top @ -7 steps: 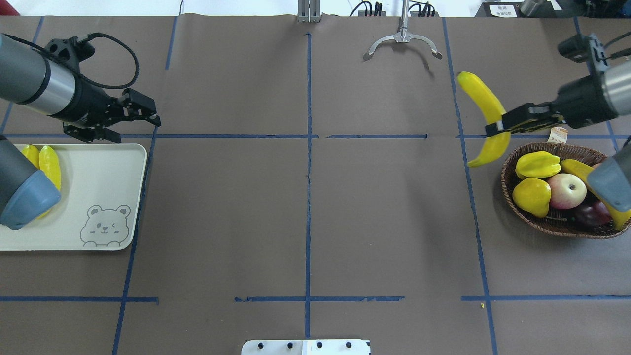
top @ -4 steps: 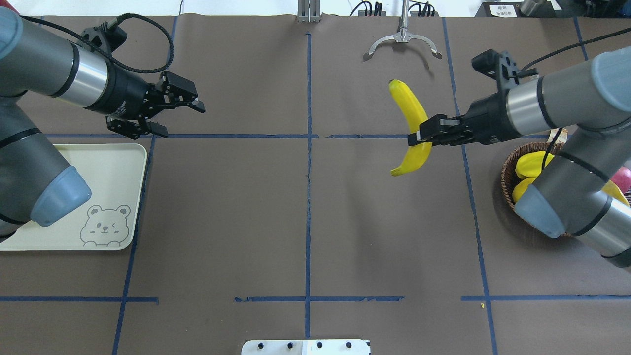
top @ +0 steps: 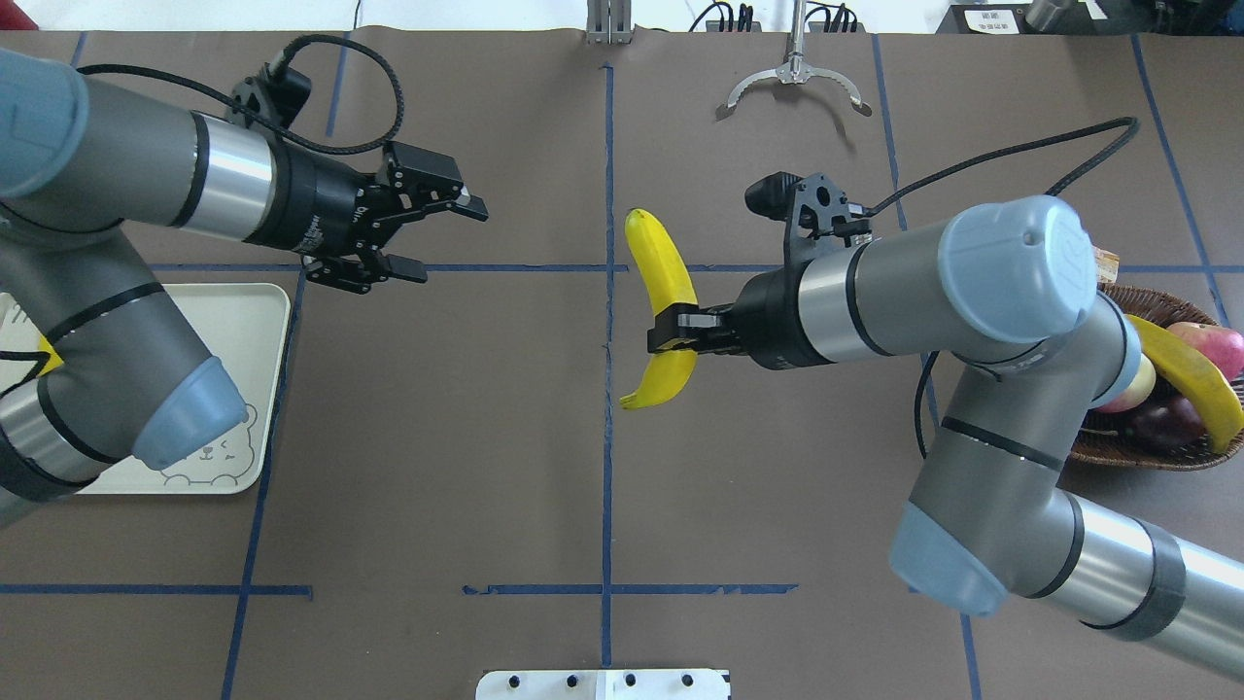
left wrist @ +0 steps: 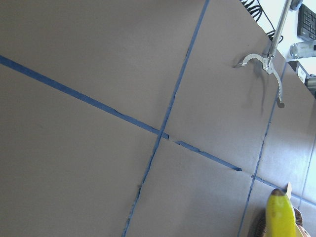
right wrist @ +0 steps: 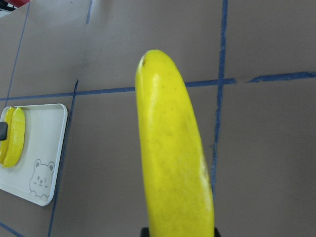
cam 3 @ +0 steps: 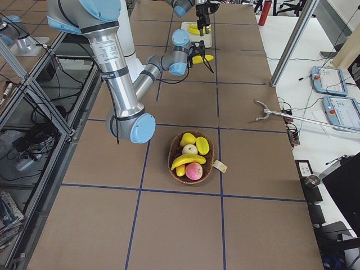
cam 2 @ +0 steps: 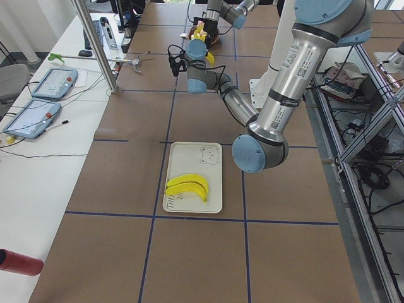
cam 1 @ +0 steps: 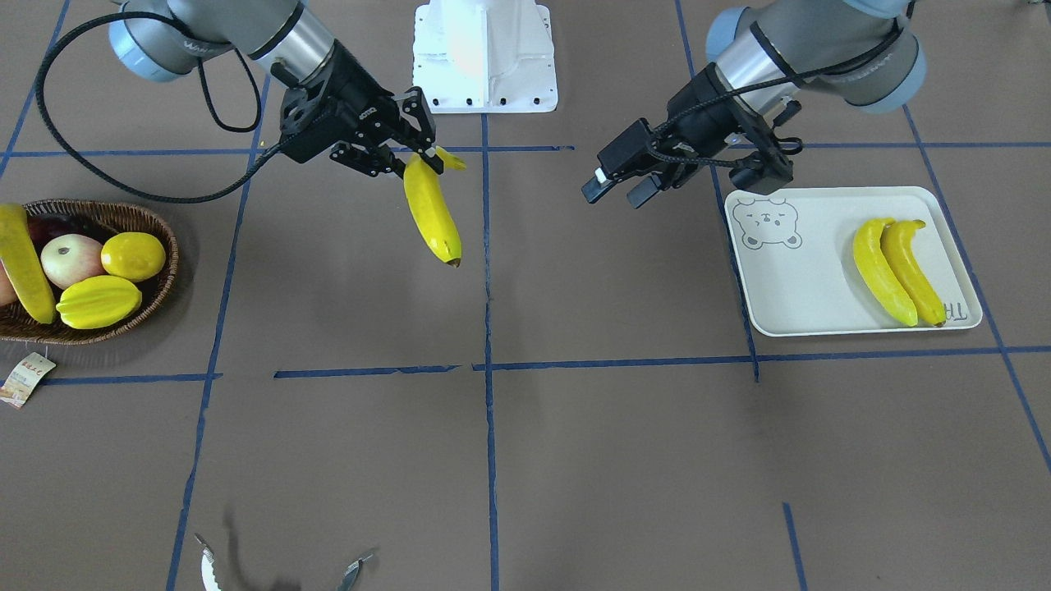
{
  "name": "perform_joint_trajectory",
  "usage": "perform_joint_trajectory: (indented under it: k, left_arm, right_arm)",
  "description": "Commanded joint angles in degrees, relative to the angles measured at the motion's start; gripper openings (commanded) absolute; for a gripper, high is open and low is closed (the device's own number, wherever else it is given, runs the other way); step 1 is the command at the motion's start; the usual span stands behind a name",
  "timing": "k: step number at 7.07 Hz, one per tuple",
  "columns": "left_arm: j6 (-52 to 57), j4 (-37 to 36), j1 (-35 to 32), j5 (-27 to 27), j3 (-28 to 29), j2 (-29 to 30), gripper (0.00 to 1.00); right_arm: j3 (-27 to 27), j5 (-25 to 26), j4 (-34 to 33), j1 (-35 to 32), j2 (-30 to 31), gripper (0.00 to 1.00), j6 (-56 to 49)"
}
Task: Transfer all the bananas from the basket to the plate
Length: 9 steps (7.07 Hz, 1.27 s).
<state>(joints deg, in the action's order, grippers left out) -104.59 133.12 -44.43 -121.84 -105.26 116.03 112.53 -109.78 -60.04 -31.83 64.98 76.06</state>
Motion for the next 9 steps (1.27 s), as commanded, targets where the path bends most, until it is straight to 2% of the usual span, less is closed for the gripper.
perform_joint_trajectory:
  k: [1,3,4,9]
  left_arm:
    - [-3.0,0.3,5.1,5.4,0.1,3.9,0.99]
    - [-3.0,0.4,7.6,6.2,0.1,4.6,0.99]
    - [-3.0,0.4,8.7,8.4,0.4,5.2,0.99]
    - [-3.0,0.5,10.9,8.9,3.3,7.8,0.99]
  right_arm:
    - [0.6,5.3,-2.8,4.1,-2.0,0.02,0.1]
    - [0.7,5.6,-2.9,4.9,-2.6,0.02,0.1]
    - [0.8,5.9,-2.8,4.9,-2.7,0.02,0.1]
    - [1.4,7.0,-2.8,6.2,-2.8,0.03,0.1]
